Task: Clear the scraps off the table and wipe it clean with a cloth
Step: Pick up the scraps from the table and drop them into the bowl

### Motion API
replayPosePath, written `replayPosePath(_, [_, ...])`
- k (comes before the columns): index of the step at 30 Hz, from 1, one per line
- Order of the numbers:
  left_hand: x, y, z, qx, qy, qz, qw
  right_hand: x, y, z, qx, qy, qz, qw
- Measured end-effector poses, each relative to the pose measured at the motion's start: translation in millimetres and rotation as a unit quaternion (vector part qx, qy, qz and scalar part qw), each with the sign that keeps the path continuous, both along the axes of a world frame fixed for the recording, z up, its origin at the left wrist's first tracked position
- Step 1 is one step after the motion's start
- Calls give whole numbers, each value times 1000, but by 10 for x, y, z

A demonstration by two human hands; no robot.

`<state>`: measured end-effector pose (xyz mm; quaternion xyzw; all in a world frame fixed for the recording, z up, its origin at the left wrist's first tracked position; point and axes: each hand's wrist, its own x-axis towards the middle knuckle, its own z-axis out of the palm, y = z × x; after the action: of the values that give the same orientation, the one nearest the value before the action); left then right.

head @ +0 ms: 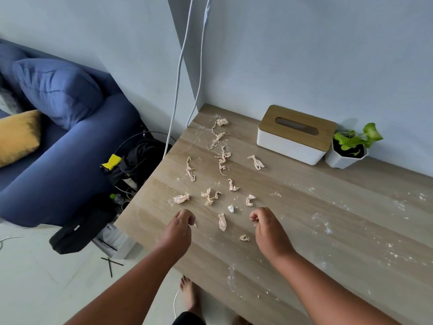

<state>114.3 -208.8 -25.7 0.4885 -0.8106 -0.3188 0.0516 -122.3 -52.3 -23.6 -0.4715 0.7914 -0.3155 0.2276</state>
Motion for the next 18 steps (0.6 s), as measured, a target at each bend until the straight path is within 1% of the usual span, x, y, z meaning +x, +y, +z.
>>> replayPosePath(3, [3, -100, 0, -6, 18, 0, 1000, 50, 27, 0, 3, 7, -14, 1000])
replayPosePath(7, [72, -254, -17, 2, -12, -35, 999, 132, 82, 23, 20, 33, -31, 999])
replayPosePath(9, [111, -347, -28, -27, -44, -73, 996, 201, 114, 19, 50, 58, -49, 996])
replayPosePath(11, [136, -446, -71, -57, -68, -121, 989, 289, 157, -29, 110, 78, -50, 990])
replayPosePath(13, [138, -551, -125, -62, -77, -192, 976, 385, 161, -84, 178, 100, -39, 978])
replayPosePath(15, [129, -633, -191, -61, -90, -254, 961, 497, 141, -149, 220, 113, -37, 968])
replayPosePath(18, [76, -716, -272, -81, -153, -343, 923, 652, 79, -188, 227, 134, -49, 963])
